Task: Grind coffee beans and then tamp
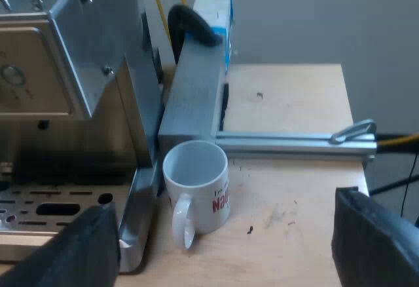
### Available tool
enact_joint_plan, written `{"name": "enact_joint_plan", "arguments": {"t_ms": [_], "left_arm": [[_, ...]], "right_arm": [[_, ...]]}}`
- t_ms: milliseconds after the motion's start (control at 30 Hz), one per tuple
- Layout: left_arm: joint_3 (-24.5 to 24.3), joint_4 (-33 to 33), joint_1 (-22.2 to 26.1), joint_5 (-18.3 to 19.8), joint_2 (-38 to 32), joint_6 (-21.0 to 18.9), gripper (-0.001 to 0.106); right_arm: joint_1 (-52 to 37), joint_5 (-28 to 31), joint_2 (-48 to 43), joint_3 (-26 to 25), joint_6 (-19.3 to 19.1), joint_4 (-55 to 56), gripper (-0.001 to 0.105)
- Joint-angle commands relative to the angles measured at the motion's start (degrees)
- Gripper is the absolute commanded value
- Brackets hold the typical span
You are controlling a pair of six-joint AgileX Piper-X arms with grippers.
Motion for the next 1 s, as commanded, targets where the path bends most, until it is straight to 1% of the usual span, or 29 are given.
{"name": "enact_joint_plan", "arguments": {"t_ms": [33, 100, 200, 267, 333, 367, 400, 500, 600, 667, 700, 733, 767, 800, 867, 900, 933, 1000], "left_arm": [[-0.3, 2.6, -0.2, -0.8, -2.6, 2.3, 0.071], [-0.3, 4.7, -0.2, -1.3, -4.0, 3.3, 0.071], [-0.3, 7.6, -0.2, -4.1, -7.1, 3.4, 0.071], [-0.3, 9.2, -0.2, -4.3, -8.6, 3.4, 0.071], [-0.3, 10.5, -0.2, -4.3, -9.9, 3.4, 0.071], [-0.2, 12.1, -0.2, -4.3, -11.2, 3.4, 0.071], [-0.2, 12.6, -0.2, -4.3, -11.6, 3.4, 0.071], [-0.4, 17.1, -0.2, -4.9, -12.2, 3.6, 0.071], [-0.2, 17.2, -0.2, -6.0, -12.2, 3.6, 0.071], [0.1, 15.2, -0.2, -6.9, -12.2, 3.6, 0.071], [0.9, 12.0, -0.2, -7.3, -12.2, 3.1, 0.071], [1.2, 10.3, -0.2, -7.3, -12.2, 2.6, 0.071], [2.2, 7.7, -0.2, -7.3, -12.2, 1.2, 0.071], [2.6, 6.8, -0.2, -7.3, -12.2, 0.7, 0.071], [5.3, 2.1, -0.2, -7.3, -12.2, -0.9, 0.071], [6.8, 0.5, -0.2, -7.3, -12.1, -1.1, 0.071], [7.3, 0.1, -0.2, -7.3, -12.1, -1.1, 0.071], [10.4, -1.7, -0.2, -7.3, -12.1, -1.0, 0.071]], "right_arm": [[0.0, -0.3, -4.1, 1.0, -0.5, 0.9, 0.069], [0.0, -0.3, -7.0, 2.3, -0.5, 1.9, 0.069], [0.0, -0.3, -11.7, 4.8, -0.5, 3.0, 0.069], [0.0, -0.3, -14.2, 6.5, 0.1, 3.0, 0.069], [0.0, -0.1, -14.0, 6.7, 1.0, 5.1, 0.069], [0.0, -0.6, -13.6, 7.2, 0.5, 5.6, 0.069], [0.0, -0.8, -13.6, 7.5, 0.3, 5.2, 0.069], [0.0, -1.6, -13.9, 10.3, 0.9, 1.5, 0.069], [0.0, -1.9, -13.9, 11.3, 1.2, 0.1, 0.069], [0.0, -2.0, -13.8, 13.3, 1.8, -2.8, 0.069], [0.0, -2.2, -13.8, 14.0, 1.8, -3.6, 0.069], [0.0, -2.3, -13.8, 14.3, 1.8, -4.0, 0.069], [0.0, -2.4, -13.8, 15.2, 2.1, -4.7, 0.069], [0.0, -2.7, -13.8, 15.5, 2.2, -5.1, 0.069], [0.0, -3.0, -13.8, 17.7, 3.3, -6.5, 0.069], [0.0, -3.0, -13.8, 18.5, 4.0, -6.6, 0.069], [0.0, -3.0, -13.8, 18.8, 4.2, -6.6, 0.069], [0.0, -3.0, -13.8, 21.0, 4.5, -6.6, 0.069]]}}
